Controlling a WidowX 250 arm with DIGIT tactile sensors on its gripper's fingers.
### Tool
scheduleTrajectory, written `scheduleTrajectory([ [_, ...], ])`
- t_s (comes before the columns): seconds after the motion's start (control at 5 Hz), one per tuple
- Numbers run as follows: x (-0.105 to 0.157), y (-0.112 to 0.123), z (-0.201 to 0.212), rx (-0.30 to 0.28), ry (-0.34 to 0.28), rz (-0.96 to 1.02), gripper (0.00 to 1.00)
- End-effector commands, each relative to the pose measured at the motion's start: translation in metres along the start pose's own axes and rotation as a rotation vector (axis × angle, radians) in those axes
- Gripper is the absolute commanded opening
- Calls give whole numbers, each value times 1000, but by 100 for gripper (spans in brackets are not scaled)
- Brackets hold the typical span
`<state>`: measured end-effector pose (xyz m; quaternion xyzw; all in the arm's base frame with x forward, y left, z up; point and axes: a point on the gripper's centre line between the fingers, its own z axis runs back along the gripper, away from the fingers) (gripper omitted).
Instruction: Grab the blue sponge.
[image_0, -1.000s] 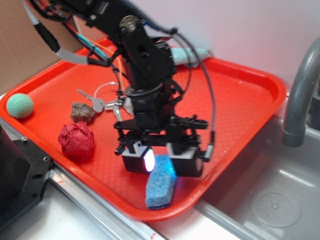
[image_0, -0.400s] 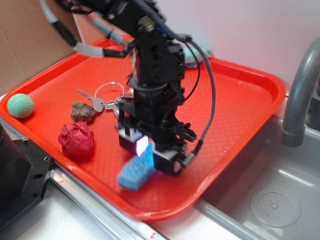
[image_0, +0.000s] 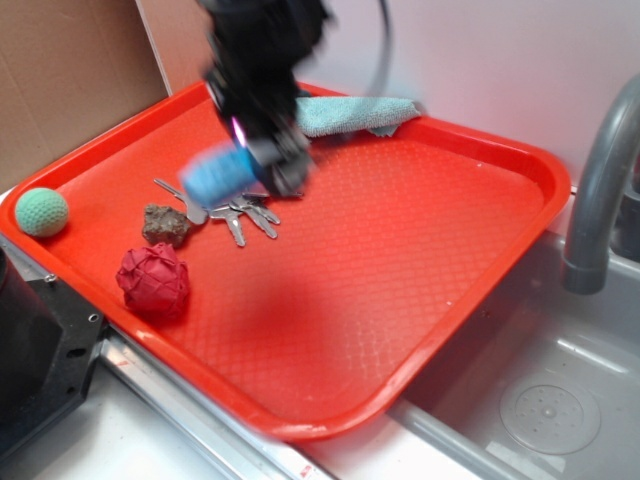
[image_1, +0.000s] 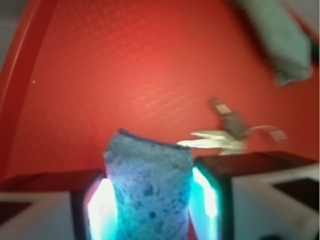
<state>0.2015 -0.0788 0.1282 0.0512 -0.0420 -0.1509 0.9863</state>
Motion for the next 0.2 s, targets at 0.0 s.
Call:
scheduleTrajectory([
  [0.0,17,39,110,-28,-60,-6,0],
])
